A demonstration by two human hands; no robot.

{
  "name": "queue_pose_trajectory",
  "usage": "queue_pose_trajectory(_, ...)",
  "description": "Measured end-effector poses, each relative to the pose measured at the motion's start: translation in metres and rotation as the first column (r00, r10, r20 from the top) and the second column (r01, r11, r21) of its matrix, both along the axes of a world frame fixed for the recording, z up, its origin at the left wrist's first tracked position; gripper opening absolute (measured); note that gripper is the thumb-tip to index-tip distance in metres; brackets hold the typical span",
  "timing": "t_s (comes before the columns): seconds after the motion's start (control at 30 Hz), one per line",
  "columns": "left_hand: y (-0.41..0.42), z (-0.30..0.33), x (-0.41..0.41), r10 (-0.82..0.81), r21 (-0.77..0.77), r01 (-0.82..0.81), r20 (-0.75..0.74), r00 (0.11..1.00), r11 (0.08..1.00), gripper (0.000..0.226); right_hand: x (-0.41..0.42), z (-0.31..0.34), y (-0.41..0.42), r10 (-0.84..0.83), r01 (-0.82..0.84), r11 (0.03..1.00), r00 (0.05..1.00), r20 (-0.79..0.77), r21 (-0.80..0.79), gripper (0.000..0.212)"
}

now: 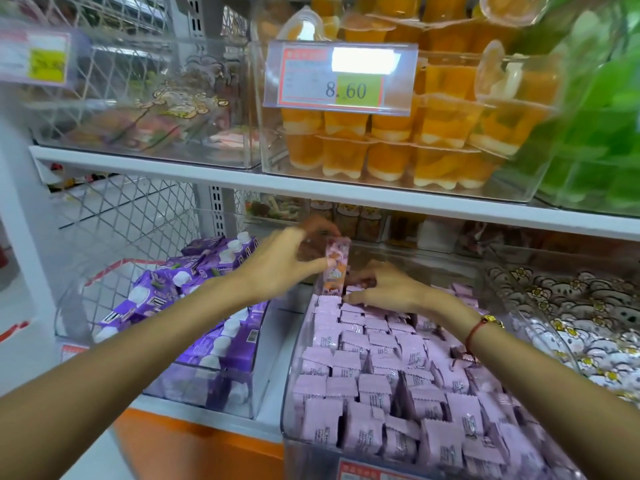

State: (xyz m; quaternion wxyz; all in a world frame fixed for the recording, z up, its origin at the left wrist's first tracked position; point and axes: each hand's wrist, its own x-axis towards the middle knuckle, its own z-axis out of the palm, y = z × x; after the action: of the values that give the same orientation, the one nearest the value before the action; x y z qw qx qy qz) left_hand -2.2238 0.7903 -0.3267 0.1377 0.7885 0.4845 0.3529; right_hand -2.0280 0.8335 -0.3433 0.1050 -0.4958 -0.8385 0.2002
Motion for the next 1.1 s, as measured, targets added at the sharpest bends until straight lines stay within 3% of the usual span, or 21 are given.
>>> queue_pose_trajectory(0.1, 0.005, 0.0, 0.007, 0.146, -0.005, -0.156, -0.327, 0.934, 0.988, 0.031, 0.003, 0.002, -0.004, 0.023, -0.022, 0.999, 1.0, -0.02, 0.029, 0.04)
queue_pose_trajectory(0.2, 0.004, 0.006, 0.011, 0.209, -0.015, -0.238, -0.427, 0.88, 0.971, 0.03, 0.002, 0.001, -0.012, 0.062, -0.065, 0.998, 0.955, -0.289, -0.002, 0.046)
queue_pose_trajectory(0.33, -0.032, 0.003, 0.009, 0.296, 0.024, -0.298, -0.216, 0.93, 0.954, 0.029, -0.008, -0.008, -0.017, 0.059, -0.017, 0.982, 0.974, -0.218, 0.19, 0.02)
queue_pose_trajectory(0.4, -0.06, -0.005, 0.007, 0.309, 0.003, -0.309, -0.071, 0.948, 0.951, 0.028, -0.012, -0.016, -0.016, 0.033, 0.0, 0.947, 0.995, -0.096, 0.32, 0.015)
queue_pose_trajectory(0.47, -0.085, -0.015, 0.005, 0.305, -0.036, -0.305, -0.02, 0.952, 0.952, 0.025, -0.017, -0.018, -0.013, 0.014, -0.036, 0.913, 0.998, 0.057, 0.406, 0.02)
queue_pose_trajectory(0.6, -0.112, -0.034, 0.008, 0.271, -0.188, -0.246, 0.127, 0.954, 0.951, 0.024, -0.017, -0.001, -0.009, 0.077, -0.096, 0.982, 0.99, 0.121, 0.162, 0.03)
queue_pose_trajectory(0.67, -0.118, -0.036, 0.012, 0.236, -0.233, -0.188, 0.197, 0.952, 0.954, 0.028, -0.016, 0.004, -0.011, 0.067, -0.096, 0.973, 0.987, 0.145, 0.209, 0.02)
queue_pose_trajectory(0.77, -0.123, -0.036, 0.014, 0.222, -0.243, -0.163, 0.24, 0.945, 0.956, 0.031, -0.02, 0.004, -0.022, 0.027, -0.047, 0.934, 0.998, 0.061, 0.355, 0.014)
queue_pose_trajectory(0.9, -0.125, -0.034, 0.012, 0.223, -0.268, -0.152, 0.26, 0.939, 0.951, 0.032, -0.027, 0.004, -0.022, 0.038, -0.05, 0.993, 0.993, 0.116, 0.106, 0.024)
queue_pose_trajectory(0.97, -0.125, -0.033, 0.011, 0.21, -0.266, -0.138, 0.263, 0.942, 0.954, 0.029, -0.027, 0.004, -0.021, 0.035, -0.038, 0.998, 0.997, 0.067, 0.053, 0.023)
queue_pose_trajectory(1.03, -0.125, -0.032, 0.01, 0.199, -0.256, -0.131, 0.262, 0.944, 0.958, 0.025, -0.025, 0.0, -0.023, -0.022, 0.023, 0.999, 0.996, -0.082, 0.021, 0.021)
queue_pose_trajectory(1.1, -0.124, -0.032, 0.01, 0.19, -0.255, -0.12, 0.267, 0.945, 0.959, 0.023, -0.024, -0.004, -0.028, -0.139, 0.128, 0.99, 0.936, -0.323, -0.053, 0.017)
